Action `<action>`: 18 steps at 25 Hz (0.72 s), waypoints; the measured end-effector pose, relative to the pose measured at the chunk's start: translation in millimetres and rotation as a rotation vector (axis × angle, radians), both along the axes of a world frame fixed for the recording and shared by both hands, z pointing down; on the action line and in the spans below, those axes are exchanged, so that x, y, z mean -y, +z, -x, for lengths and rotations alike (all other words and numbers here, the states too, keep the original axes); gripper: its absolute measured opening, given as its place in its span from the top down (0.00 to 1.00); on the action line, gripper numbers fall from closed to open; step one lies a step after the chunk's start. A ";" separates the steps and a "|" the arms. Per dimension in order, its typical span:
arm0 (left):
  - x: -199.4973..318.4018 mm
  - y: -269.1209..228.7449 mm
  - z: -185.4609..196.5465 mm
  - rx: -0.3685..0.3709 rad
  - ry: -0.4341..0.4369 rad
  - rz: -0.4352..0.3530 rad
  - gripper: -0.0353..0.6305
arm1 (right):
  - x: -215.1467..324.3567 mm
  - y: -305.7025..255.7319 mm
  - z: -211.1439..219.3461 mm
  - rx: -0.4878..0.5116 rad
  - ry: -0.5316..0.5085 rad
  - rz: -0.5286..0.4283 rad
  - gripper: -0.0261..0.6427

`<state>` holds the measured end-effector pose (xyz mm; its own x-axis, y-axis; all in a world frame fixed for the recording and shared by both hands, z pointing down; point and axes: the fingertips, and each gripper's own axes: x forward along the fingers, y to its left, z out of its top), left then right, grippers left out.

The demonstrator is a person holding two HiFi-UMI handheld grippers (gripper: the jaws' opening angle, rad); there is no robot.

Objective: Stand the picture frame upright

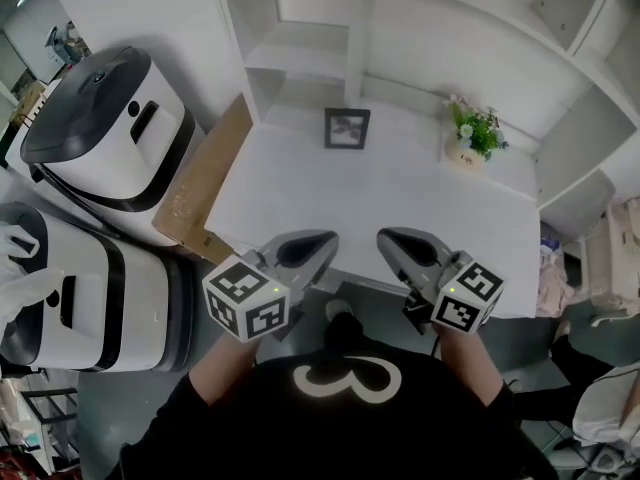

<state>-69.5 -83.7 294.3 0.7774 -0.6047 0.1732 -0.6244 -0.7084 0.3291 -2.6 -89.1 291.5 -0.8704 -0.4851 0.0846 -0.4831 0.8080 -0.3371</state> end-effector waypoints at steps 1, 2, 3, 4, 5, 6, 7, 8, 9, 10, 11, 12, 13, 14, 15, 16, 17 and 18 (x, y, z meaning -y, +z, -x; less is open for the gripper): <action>-6.8 0.1 0.9 -0.001 0.003 -0.005 0.93 | -6.3 1.1 1.9 0.001 -0.002 -0.001 0.96; -12.5 0.2 2.1 -0.003 0.000 -0.007 0.93 | -12.0 2.2 3.8 0.003 -0.004 -0.002 0.96; -17.3 0.2 2.9 -0.005 -0.006 -0.010 0.93 | -17.1 3.6 5.3 0.004 -0.004 -0.004 0.96; -21.5 -0.3 3.1 -0.007 -0.011 -0.014 0.93 | -21.6 5.2 6.1 0.004 -0.003 -0.005 0.96; -25.5 -1.3 2.7 -0.008 -0.014 -0.021 0.93 | -25.7 6.2 6.7 0.003 -0.001 -0.007 0.96; -29.3 -2.9 1.7 -0.007 -0.013 -0.027 0.93 | -29.5 6.1 7.4 0.002 0.000 -0.011 0.96; -32.9 -4.8 0.6 -0.004 -0.010 -0.033 0.93 | -33.3 4.8 8.5 0.002 -0.001 -0.019 0.96; -36.2 -6.7 -0.5 0.000 -0.005 -0.037 0.93 | -37.2 2.9 9.9 0.001 -0.004 -0.029 0.96; -39.4 -7.8 -1.6 0.009 -0.001 -0.040 0.93 | -41.4 1.1 11.3 0.001 -0.007 -0.037 0.96; -42.3 -7.6 -2.6 0.023 0.003 -0.042 0.93 | -45.4 0.1 12.3 0.001 -0.009 -0.043 0.96; -44.9 -5.8 -3.9 0.046 0.007 -0.044 0.93 | -48.8 0.0 12.4 0.002 -0.009 -0.045 0.96; -47.2 -2.6 -5.6 0.074 0.011 -0.047 0.93 | -51.6 0.8 11.6 0.003 -0.007 -0.044 0.96; -49.3 0.7 -7.6 0.100 0.015 -0.052 0.93 | -53.5 2.2 9.9 0.005 -0.002 -0.040 0.96; -51.3 3.2 -10.0 0.115 0.021 -0.055 0.93 | -54.8 4.1 7.6 0.008 0.003 -0.033 0.96; -53.1 4.5 -12.3 0.115 0.027 -0.054 0.93 | -55.8 6.1 5.1 0.010 0.008 -0.024 0.96; -54.6 4.8 -14.5 0.106 0.034 -0.049 0.93 | -56.7 8.2 2.9 0.011 0.013 -0.016 0.96; -55.8 4.8 -16.2 0.098 0.039 -0.045 0.93 | -57.4 10.0 1.3 0.010 0.016 -0.010 0.96; -56.5 4.8 -17.7 0.096 0.043 -0.045 0.93 | -57.9 11.3 0.2 0.009 0.019 -0.007 0.96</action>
